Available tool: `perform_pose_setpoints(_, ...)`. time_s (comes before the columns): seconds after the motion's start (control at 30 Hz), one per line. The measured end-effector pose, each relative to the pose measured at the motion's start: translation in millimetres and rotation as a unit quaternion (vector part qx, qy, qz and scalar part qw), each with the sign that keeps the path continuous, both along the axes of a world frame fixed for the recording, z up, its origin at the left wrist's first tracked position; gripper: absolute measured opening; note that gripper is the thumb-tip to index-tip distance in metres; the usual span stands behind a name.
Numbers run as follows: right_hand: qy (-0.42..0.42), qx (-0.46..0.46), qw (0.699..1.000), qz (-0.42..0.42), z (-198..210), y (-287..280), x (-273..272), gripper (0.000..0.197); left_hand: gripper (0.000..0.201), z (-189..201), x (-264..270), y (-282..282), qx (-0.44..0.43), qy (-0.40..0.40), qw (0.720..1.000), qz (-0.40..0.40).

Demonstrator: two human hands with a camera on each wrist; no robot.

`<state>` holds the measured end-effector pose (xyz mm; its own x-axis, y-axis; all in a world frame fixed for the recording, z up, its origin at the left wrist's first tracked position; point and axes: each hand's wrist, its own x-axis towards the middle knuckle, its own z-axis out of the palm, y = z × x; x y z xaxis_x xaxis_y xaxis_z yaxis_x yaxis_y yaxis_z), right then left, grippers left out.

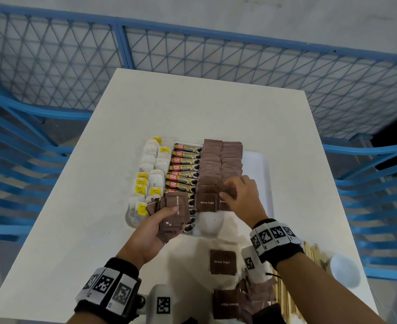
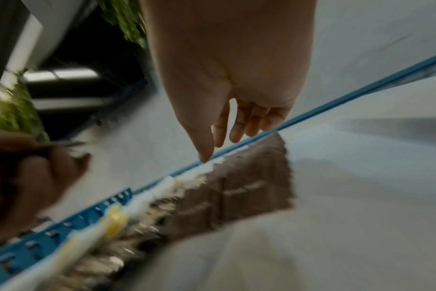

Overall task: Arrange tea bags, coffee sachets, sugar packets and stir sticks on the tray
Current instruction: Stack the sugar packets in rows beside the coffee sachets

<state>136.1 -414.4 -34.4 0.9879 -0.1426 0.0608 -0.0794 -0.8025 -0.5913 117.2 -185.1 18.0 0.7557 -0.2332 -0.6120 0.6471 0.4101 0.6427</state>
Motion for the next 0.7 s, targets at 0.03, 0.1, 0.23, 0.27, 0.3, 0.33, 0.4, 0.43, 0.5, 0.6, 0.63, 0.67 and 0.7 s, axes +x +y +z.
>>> perform_pose_setpoints(0.03,-0.010,0.034,0.999,0.014,7.5,6.9,-1.4,0.021,0.018,0.8,-0.2,-0.7,0.001,-0.003,1.000,-0.004)
perform_pose_setpoints(0.1,0.022,0.117,0.991,0.055,27.6,23.8,-5.6,0.017,0.020,1.4,-0.5,-2.3,0.009,-0.014,1.000,-0.016)
perform_pose_setpoints(0.23,0.161,0.239,0.948,0.132,49.0,55.0,-15.9,0.022,0.021,2.8,-1.7,-3.4,0.024,-0.041,0.998,-0.049)
perform_pose_setpoints(0.27,0.174,0.270,0.937,0.135,48.2,59.6,-17.9,0.019,0.021,3.0,-2.0,-3.2,0.027,-0.044,0.997,-0.055)
perform_pose_setpoints(0.3,0.177,0.300,0.929,0.128,46.1,62.0,-19.0,0.014,0.021,2.5,-2.1,-2.9,0.031,-0.046,0.997,-0.057)
perform_pose_setpoints(0.33,0.176,0.328,0.921,0.116,44.3,63.0,-19.4,0.010,0.020,1.6,-2.3,-2.5,0.034,-0.046,0.997,-0.056)
perform_pose_setpoints(0.4,0.177,0.369,0.908,0.094,43.7,62.5,-19.6,0.014,0.018,-0.3,-2.5,-2.0,0.034,-0.042,0.997,-0.050)
perform_pose_setpoints(0.43,0.182,0.386,0.900,0.087,45.1,62.0,-20.1,0.015,0.017,-1.7,-2.4,-1.7,0.034,-0.040,0.997,-0.047)
perform_pose_setpoints(0.5,0.196,0.416,0.884,0.085,50.3,60.1,-22.0,0.010,0.016,-4.0,-1.9,-0.2,0.038,-0.044,0.997,-0.041)
perform_pose_setpoints(0.6,0.201,0.388,0.894,0.105,54.2,55.3,-24.6,0.011,0.017,-4.9,0.3,2.2,0.054,-0.060,0.996,-0.036)
perform_pose_setpoints(0.63,0.202,0.368,0.901,0.110,54.4,53.9,-25.1,0.011,0.018,-5.4,1.0,2.5,0.064,-0.067,0.995,-0.041)
perform_pose_setpoints(0.67,0.202,0.354,0.906,0.114,54.2,53.0,-25.3,0.011,0.018,-5.0,1.3,2.3,0.072,-0.072,0.994,-0.048)
perform_pose_setpoints(0.7,0.199,0.347,0.909,0.116,53.7,52.7,-25.4,0.012,0.019,-5.3,1.4,1.9,0.080,-0.077,0.992,-0.054)
